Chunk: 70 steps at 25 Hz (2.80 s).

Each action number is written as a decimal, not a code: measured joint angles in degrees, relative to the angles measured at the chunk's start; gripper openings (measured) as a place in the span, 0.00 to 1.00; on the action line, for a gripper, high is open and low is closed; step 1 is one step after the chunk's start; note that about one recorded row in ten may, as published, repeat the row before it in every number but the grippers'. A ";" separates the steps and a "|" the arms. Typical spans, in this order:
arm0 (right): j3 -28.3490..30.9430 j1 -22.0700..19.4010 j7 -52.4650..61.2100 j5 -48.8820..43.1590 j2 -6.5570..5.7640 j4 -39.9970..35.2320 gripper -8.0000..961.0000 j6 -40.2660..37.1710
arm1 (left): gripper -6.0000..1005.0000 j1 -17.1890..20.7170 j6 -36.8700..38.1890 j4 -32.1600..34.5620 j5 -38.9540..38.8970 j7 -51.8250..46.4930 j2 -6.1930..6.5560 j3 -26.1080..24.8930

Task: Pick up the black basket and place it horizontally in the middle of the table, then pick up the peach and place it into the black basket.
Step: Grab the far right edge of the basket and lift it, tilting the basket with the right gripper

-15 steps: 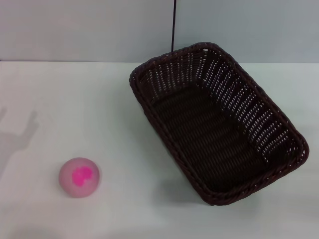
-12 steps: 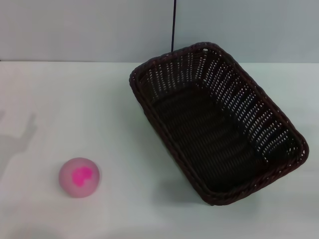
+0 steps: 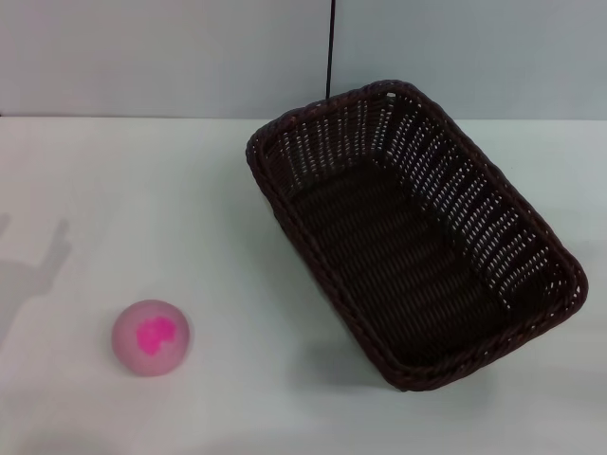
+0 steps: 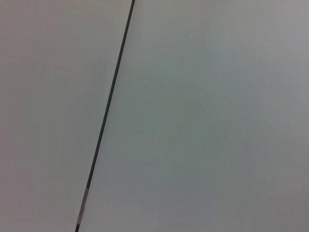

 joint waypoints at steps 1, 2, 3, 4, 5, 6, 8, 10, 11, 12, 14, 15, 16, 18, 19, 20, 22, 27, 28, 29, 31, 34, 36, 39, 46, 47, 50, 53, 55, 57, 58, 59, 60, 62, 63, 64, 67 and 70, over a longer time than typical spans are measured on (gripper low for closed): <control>-0.03 -0.16 1.88 -1.08 0.00 -2.13 0.64 0.05 | 0.81 0.00 0.00 0.00 0.00 0.00 0.00 0.00; 0.02 -0.31 4.40 -2.73 -0.11 -4.96 0.64 0.06 | 0.81 -0.12 -0.18 -0.03 -0.25 0.24 -0.24 -0.29; 0.11 -0.45 8.24 -5.12 -0.21 -8.72 0.64 0.12 | 0.81 -0.12 -0.18 -0.03 -0.25 0.24 -0.24 -0.29; 0.15 -0.51 12.00 -7.38 -0.35 -12.19 0.64 0.19 | 0.81 -0.47 -0.37 -0.02 -0.17 0.25 -0.24 -0.23; 0.16 -0.45 17.00 -10.16 -0.62 -16.64 0.63 0.19 | 0.81 -0.47 -0.37 -0.02 -0.17 0.25 -0.24 -0.23; 0.17 -0.32 22.13 -13.34 -0.78 -21.38 0.63 0.11 | 0.81 -0.47 -0.37 -0.02 -0.17 0.25 -0.24 -0.23; 0.08 0.34 32.09 -18.81 -1.03 -30.31 0.63 -0.62 | 0.81 -1.03 -0.44 0.12 -0.02 0.19 -0.17 -0.07; -0.28 1.27 40.73 -23.53 -1.16 -39.69 0.63 -2.20 | 0.81 -1.02 -0.34 -0.17 -0.21 0.27 -0.26 -0.33; -0.42 1.92 44.87 -25.85 -1.34 -43.90 0.63 -3.47 | 0.81 -1.05 -0.40 -0.41 -0.19 0.39 -0.30 -0.36; -0.53 2.72 48.69 -28.06 -1.65 -47.64 0.63 -4.84 | 0.81 -1.08 -0.48 -0.46 -0.15 0.40 -0.30 -0.33; -0.85 5.04 56.97 -33.09 -3.00 -52.81 0.62 -7.98 | 0.81 -1.20 -0.59 -0.45 0.02 0.39 -0.30 -0.22; -1.14 6.47 60.58 -35.63 -3.76 -54.21 0.62 -9.56 | 0.81 -1.28 -0.59 -0.45 0.06 0.28 -0.30 -0.20; -1.55 8.49 64.29 -39.04 -4.87 -54.69 0.62 -11.12 | 0.81 -1.31 -0.53 -0.45 0.08 0.14 -0.30 -0.19; -2.51 12.69 69.84 -45.68 -6.78 -54.41 0.62 -13.83 | 0.81 -1.31 -0.29 -0.51 0.10 0.01 -0.31 -0.18; -3.08 14.66 71.80 -49.07 -7.42 -53.40 0.62 -14.50 | 0.81 -1.26 -0.15 -0.59 0.12 -0.03 -0.33 -0.15; -3.74 16.53 73.03 -51.65 -7.90 -52.23 0.62 -14.79 | 0.81 -1.21 -0.12 -0.70 0.13 -0.05 -0.35 -0.12; -4.81 19.53 74.09 -55.08 -8.21 -49.57 0.62 -14.00 | 0.81 -1.00 -0.07 -1.00 0.13 -0.10 -0.37 0.03; -8.91 23.84 73.95 -56.86 -8.45 -40.76 0.61 -8.16 | 0.81 -0.54 0.52 -1.44 0.13 -0.14 -0.57 0.17; -10.66 24.70 73.74 -56.90 -8.65 -37.84 0.61 -6.00 | 0.81 -0.50 0.54 -1.43 0.13 -0.14 -0.63 0.18; -12.03 25.31 73.67 -56.95 -8.78 -35.98 0.61 -4.64 | 0.81 -0.49 0.54 -1.43 0.13 -0.15 -0.68 0.21; -15.59 26.70 73.60 -57.09 -9.01 -31.73 0.61 -0.84 | 0.81 -0.47 0.54 -1.44 0.12 -0.16 -0.70 0.27; -20.73 28.11 74.52 -57.40 -8.69 -29.17 0.60 4.31 | 0.81 -0.43 0.71 -1.57 0.14 -0.17 -0.72 0.35; -24.04 28.85 75.68 -57.69 -8.40 -28.39 0.60 7.42 | 0.81 -0.36 0.73 -1.58 0.14 -0.17 -0.72 0.38; -26.66 30.36 76.14 -57.92 -8.09 -26.26 0.60 10.06 | 0.81 -0.29 0.75 -1.58 0.15 -0.17 -0.72 0.41; -29.64 33.00 75.93 -58.02 -7.20 -21.10 0.59 14.87 | 0.81 0.47 0.39 -1.58 0.21 -0.17 -0.78 0.44; -30.45 33.11 75.95 -58.03 -6.92 -20.76 0.59 15.68 | 0.81 0.47 0.39 -1.58 0.21 -0.17 -0.78 0.44; -32.89 33.23 76.46 -58.20 -6.07 -20.53 0.59 18.12 | 0.81 0.48 0.39 -1.58 0.22 -0.17 -0.76 0.44; -34.59 33.39 77.63 -59.64 -5.34 -20.61 0.58 19.84 | 0.81 0.48 0.41 -1.68 0.22 -0.17 -0.76 0.44; -34.89 33.61 77.87 -60.61 -5.02 -20.79 0.58 20.19 | 0.81 0.48 0.52 -2.01 0.21 -0.17 -0.71 0.40; -35.35 33.67 77.51 -60.99 -4.52 -21.48 0.58 20.18 | 0.81 0.51 0.53 -2.02 0.21 -0.17 -0.69 0.37; -35.35 33.67 77.51 -60.99 -4.52 -21.48 0.58 20.18 | 0.81 0.51 0.53 -2.02 0.21 -0.17 -0.69 0.37; -35.68 33.44 77.35 -61.04 -4.21 -22.23 0.58 20.19 | 0.81 0.56 0.49 -2.02 0.21 -0.17 -0.69 0.35; -36.07 33.10 77.27 -61.09 -3.78 -23.29 0.53 20.20 | 0.81 0.58 0.44 -2.02 0.21 -0.17 -0.70 0.35; -36.67 32.27 77.25 -61.16 -3.14 -25.83 0.44 20.22 | 0.81 0.62 0.36 -2.02 0.21 -0.17 -0.73 0.35; -36.85 31.98 77.25 -61.19 -2.96 -26.90 0.40 20.22 | 0.81 0.66 0.34 -2.02 0.21 -0.17 -0.74 0.35; -36.98 31.79 77.25 -61.22 -2.85 -27.64 0.35 20.03 | 0.81 0.70 0.33 -2.02 0.21 -0.17 -0.74 0.35; -37.35 31.71 77.11 -61.99 -2.79 -29.32 0.27 18.64 | 0.81 0.80 0.32 -2.02 0.21 -0.17 -0.75 0.35; -38.98 31.40 76.70 -63.79 -2.71 -32.71 0.19 16.10 | 0.81 1.11 0.30 -2.02 0.10 -0.16 -0.75 0.20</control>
